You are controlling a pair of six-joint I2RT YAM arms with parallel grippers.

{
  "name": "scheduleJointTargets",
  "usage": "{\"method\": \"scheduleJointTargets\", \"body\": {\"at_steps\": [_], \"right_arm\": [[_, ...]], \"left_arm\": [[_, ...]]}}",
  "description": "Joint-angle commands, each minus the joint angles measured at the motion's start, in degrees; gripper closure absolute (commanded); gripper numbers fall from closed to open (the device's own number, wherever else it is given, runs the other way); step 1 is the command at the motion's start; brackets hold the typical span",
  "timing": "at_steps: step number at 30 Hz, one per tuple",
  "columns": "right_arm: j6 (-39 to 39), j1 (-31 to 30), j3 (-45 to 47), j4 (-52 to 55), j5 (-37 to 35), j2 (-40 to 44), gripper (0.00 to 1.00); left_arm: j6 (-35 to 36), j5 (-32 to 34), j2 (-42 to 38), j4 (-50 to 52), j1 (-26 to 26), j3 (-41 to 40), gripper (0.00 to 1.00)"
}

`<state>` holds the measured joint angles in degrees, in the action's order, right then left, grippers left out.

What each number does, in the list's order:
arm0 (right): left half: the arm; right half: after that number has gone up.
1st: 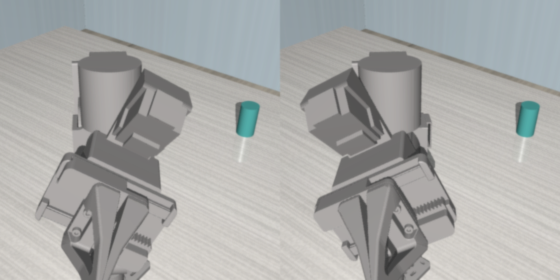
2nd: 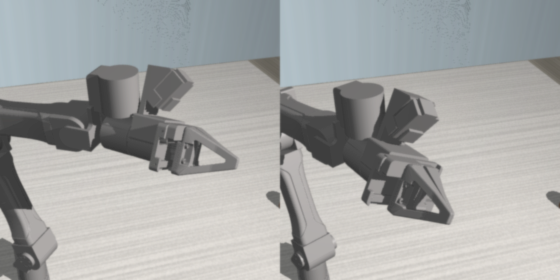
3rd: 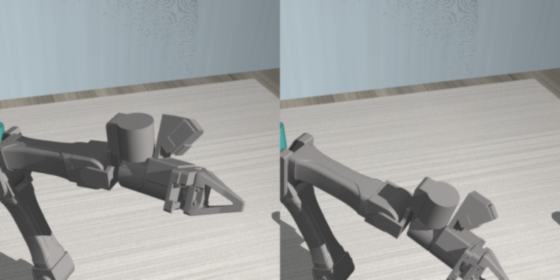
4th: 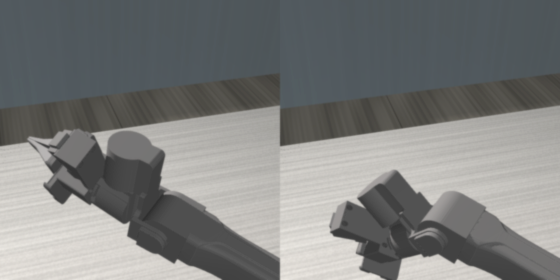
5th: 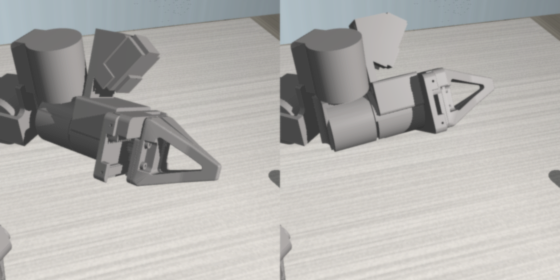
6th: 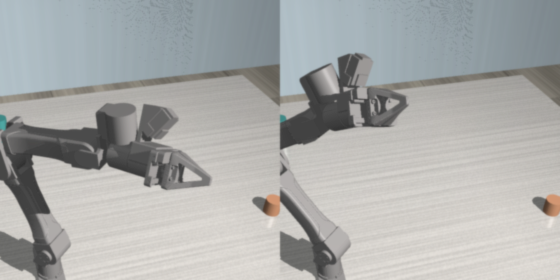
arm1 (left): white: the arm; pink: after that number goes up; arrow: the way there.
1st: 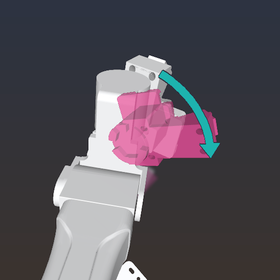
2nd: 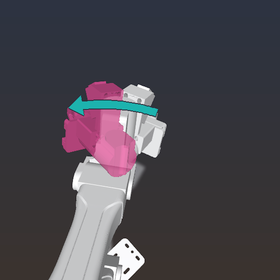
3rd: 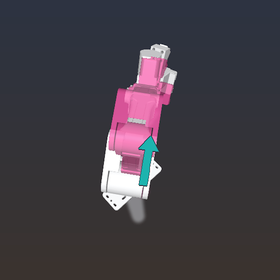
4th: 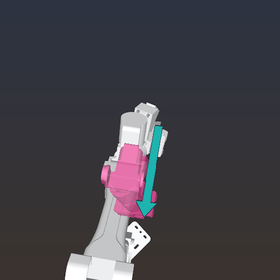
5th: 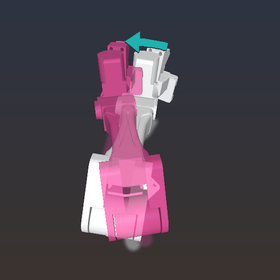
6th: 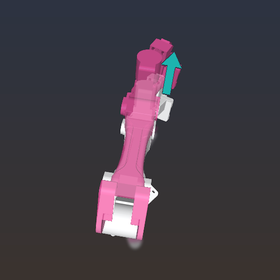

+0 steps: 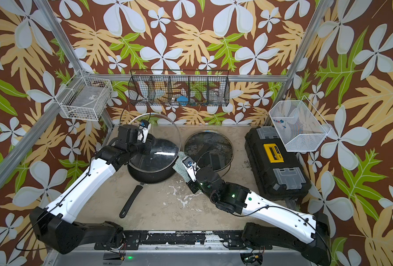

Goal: Wipe the pot lid with a cloth
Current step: Place the pot lid on the cooking pot.

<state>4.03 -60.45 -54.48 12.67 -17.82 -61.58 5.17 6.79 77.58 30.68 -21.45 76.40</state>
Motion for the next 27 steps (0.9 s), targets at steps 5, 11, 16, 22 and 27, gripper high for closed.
{"method": "scheduleJointTargets", "body": {"at_steps": [5,11,16,22,27], "right_arm": [[-1.3,0.9,-0.5,1.0,3.2,-1.3,1.00],[-0.3,1.1,0.2,1.1,4.5,-1.2,1.00],[0.4,1.1,0.5,1.6,4.4,-0.6,1.00],[0.2,1.3,0.5,2.2,2.7,0.2,1.00],[-0.1,1.9,0.6,2.8,2.0,1.3,1.00]], "left_arm": [[6.4,-2.3,5.8,6.0,1.2,6.3,1.00],[8.5,-5.1,10.2,9.6,2.9,9.6,1.00],[10.6,-5.1,13.2,11.7,3.7,10.4,1.00],[12.2,-5.5,16.2,14.5,4.3,11.9,1.00],[12.3,-9.0,18.7,16.5,4.6,13.9,1.00]]}}
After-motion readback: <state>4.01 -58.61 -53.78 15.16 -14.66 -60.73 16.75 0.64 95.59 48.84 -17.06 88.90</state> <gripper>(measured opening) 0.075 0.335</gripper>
